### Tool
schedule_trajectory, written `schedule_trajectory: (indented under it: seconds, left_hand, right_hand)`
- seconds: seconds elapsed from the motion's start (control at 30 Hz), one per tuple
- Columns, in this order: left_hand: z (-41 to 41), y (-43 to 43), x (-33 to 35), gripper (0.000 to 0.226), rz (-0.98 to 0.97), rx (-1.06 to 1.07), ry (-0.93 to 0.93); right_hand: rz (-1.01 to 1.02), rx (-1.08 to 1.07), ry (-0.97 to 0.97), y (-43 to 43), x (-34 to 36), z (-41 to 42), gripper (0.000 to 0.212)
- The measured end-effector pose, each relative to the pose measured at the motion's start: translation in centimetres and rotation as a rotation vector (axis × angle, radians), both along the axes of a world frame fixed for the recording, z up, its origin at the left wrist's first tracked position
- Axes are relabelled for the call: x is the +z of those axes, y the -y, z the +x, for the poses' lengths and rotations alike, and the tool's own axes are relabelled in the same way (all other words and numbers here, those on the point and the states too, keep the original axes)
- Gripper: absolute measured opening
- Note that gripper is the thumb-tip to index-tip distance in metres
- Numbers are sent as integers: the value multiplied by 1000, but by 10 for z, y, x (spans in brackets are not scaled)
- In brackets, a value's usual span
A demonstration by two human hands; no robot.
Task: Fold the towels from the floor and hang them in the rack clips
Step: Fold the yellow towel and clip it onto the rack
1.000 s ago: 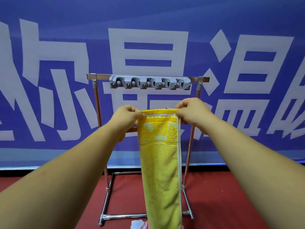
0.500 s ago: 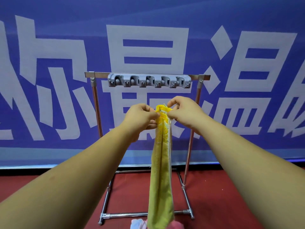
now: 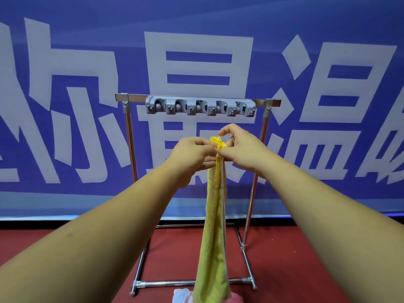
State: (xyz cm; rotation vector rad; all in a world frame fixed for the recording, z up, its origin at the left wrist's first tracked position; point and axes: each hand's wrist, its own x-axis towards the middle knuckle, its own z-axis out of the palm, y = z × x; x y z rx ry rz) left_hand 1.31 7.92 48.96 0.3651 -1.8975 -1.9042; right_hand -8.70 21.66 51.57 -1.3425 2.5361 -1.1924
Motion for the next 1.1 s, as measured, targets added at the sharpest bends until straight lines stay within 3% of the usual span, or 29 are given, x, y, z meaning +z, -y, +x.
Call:
schedule_trajectory:
  seconds: [0.27, 0.4, 0.5, 0.53, 0.73, 0.87, 0.93, 1.03, 1.1]
  left_hand:
    - [5, 0, 6, 28, 7, -111, 12]
    - [1, 16, -5, 19, -158, 66, -5]
    - [0, 28, -14, 67, -208, 73, 114]
    - [1, 31, -15, 74, -203, 29, 151]
    - [-2, 35, -20, 39, -228, -115, 43]
    - [-2, 37, -16, 43, -202, -104, 33]
    - [-1, 36, -15, 47, -176, -122, 36]
    - [1, 34, -11, 57, -181, -151, 25]
    - [1, 33, -9, 51, -203, -144, 17]
  right_hand:
    - [-9, -16, -48, -3, 0, -2, 33]
    - [-63, -7, -64, -5, 6, -3, 29]
    - [-56, 52, -23, -10, 15, -3, 33]
    - [-14, 71, -33, -13, 18, -3, 35]
    - [-72, 108, -61, -20, 37, -2, 35]
    - [-16, 69, -134, -21, 40, -6, 25]
    - [-89, 47, -125, -22, 44, -7, 23]
    - [34, 61, -177, -19, 44, -3, 19]
    - [33, 53, -174, -17, 41, -3, 19]
